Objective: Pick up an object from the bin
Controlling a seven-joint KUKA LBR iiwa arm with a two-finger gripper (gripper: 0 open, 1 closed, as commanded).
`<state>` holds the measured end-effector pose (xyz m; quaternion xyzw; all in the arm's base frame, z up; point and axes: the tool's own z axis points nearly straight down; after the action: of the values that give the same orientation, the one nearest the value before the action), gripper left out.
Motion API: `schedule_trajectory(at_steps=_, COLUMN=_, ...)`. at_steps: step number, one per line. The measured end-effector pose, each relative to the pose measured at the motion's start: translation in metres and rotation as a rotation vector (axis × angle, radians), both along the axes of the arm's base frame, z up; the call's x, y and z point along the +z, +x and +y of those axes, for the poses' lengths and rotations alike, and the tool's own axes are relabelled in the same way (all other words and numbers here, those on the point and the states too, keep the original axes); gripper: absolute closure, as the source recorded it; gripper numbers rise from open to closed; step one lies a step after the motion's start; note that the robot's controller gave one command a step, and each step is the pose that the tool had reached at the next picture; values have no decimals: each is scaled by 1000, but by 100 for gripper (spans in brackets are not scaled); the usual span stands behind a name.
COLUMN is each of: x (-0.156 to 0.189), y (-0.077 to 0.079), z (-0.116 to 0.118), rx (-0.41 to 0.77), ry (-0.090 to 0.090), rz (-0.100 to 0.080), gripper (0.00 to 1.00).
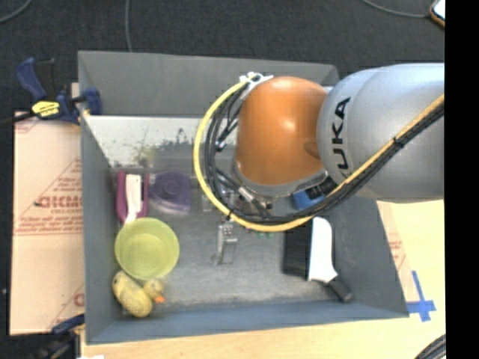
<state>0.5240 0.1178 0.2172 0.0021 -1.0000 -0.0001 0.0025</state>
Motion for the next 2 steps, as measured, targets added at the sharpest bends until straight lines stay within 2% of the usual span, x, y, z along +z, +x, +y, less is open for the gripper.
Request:
schedule_trajectory(at_steps=1, x=4, y=2, z=-1, rx=-5, ry=1, rz=-8, gripper=0)
schedule_trajectory(at_steps=2, x=-116, y=-24, z=51, rx=263, ry=1, rz=-10, gripper=0)
